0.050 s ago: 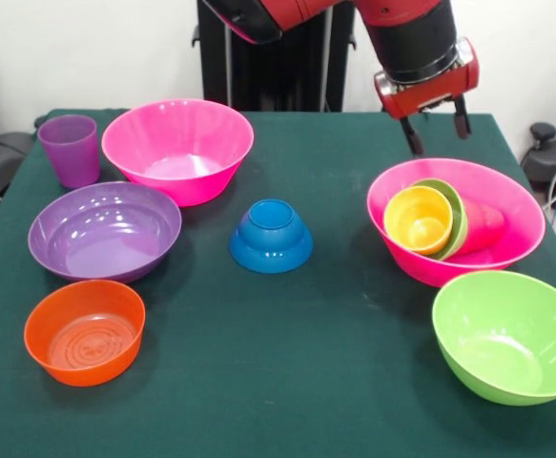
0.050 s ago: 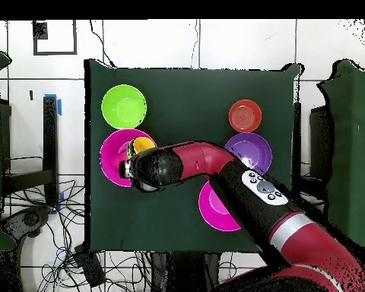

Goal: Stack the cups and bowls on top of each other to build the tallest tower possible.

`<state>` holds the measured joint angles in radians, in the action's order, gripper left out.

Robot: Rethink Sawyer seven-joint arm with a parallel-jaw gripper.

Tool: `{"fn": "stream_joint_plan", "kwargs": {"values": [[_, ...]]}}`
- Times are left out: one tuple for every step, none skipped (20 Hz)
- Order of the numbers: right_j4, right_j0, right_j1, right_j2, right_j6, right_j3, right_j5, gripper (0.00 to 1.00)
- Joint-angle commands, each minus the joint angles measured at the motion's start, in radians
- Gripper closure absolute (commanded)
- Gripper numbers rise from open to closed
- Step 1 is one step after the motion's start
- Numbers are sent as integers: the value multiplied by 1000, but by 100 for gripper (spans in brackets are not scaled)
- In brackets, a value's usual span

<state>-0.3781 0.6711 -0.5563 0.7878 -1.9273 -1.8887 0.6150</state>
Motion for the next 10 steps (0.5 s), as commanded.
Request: {"fn": "stream_joint_plan", "kwargs": {"values": [[-97, -17, 60, -63, 52, 77, -71, 0], [-113, -23, 65, -73, 52, 85, -80, 0], [-128, -30, 69, -84, 52, 94, -88, 0], [-133, -33, 83, -89, 49, 101, -99, 0], [-144, -42, 92, -99, 44, 112, -106, 0], [-148, -48, 102, -105, 38, 122, -110, 0], [-151, -53, 110, -110, 32, 129, -116, 0], [-154, -55, 111, -113, 30, 133, -118, 0], [-158, -58, 113, -116, 28, 137, -119, 0], [-162, -61, 115, -119, 26, 141, -121, 0]]}}
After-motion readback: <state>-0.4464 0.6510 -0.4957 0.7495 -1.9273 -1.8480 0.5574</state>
